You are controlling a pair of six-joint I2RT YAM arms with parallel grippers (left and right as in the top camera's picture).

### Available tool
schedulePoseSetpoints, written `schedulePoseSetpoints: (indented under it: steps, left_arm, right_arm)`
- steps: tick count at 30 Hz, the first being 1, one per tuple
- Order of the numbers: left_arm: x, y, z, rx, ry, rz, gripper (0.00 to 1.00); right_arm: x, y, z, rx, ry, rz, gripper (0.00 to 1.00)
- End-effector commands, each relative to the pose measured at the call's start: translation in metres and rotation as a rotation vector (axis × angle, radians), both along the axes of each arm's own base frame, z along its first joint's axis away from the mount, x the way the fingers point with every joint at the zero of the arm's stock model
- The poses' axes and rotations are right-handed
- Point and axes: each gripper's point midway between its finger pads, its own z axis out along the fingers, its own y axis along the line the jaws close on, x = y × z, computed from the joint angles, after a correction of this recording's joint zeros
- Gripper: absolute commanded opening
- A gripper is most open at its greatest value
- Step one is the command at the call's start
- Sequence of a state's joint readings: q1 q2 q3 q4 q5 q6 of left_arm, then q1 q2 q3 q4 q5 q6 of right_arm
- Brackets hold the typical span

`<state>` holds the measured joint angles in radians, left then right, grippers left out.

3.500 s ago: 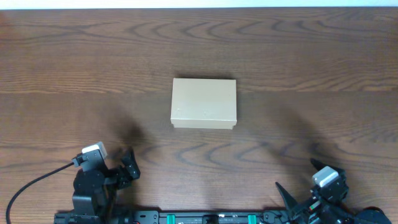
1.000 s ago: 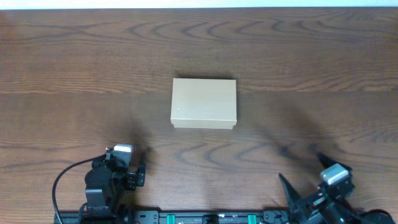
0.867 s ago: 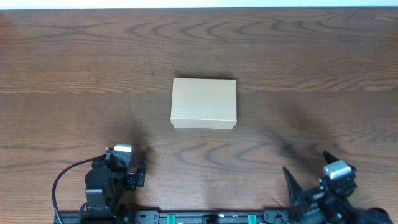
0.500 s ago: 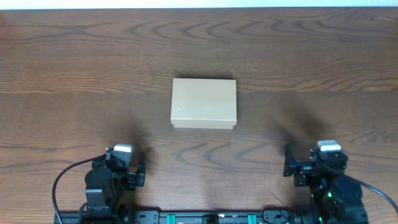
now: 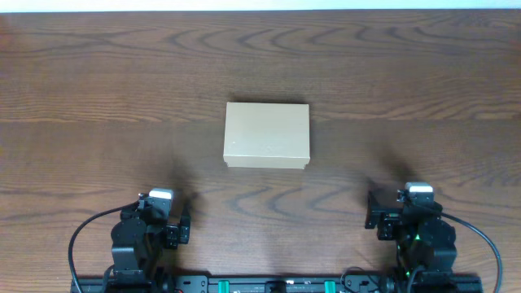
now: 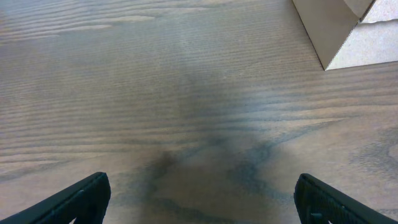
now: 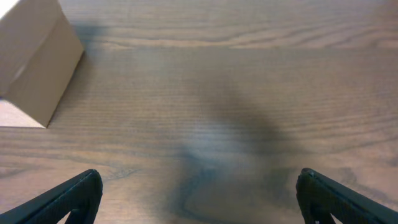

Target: Pack container

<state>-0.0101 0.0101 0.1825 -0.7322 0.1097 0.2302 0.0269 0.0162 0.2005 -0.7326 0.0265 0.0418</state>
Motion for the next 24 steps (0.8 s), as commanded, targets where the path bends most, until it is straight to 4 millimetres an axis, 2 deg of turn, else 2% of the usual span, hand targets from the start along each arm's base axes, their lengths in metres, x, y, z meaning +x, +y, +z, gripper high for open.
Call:
schedulePoseSetpoints:
  steps: [1,9,24]
  left_arm:
    - [-0.0012,-0.0017,-0.0072,-0.004,0.015,-0.011,0.95]
    - [-0.0012,-0.0017,-0.0072,-0.004,0.015,-0.011,0.95]
    - [-0.0012,-0.0017,-0.0072,-0.004,0.015,-0.011,0.95]
  right_arm:
    - [-0.0003,0.0025,-0.0135,0.04,0.022,-0.005,0.99]
    - [-0.0012,0.0087,-0.016,0.057,0.031,0.026,0.99]
    - [-0.0011,0.0086,-0.0159,0.056,0.031,0.025,0.99]
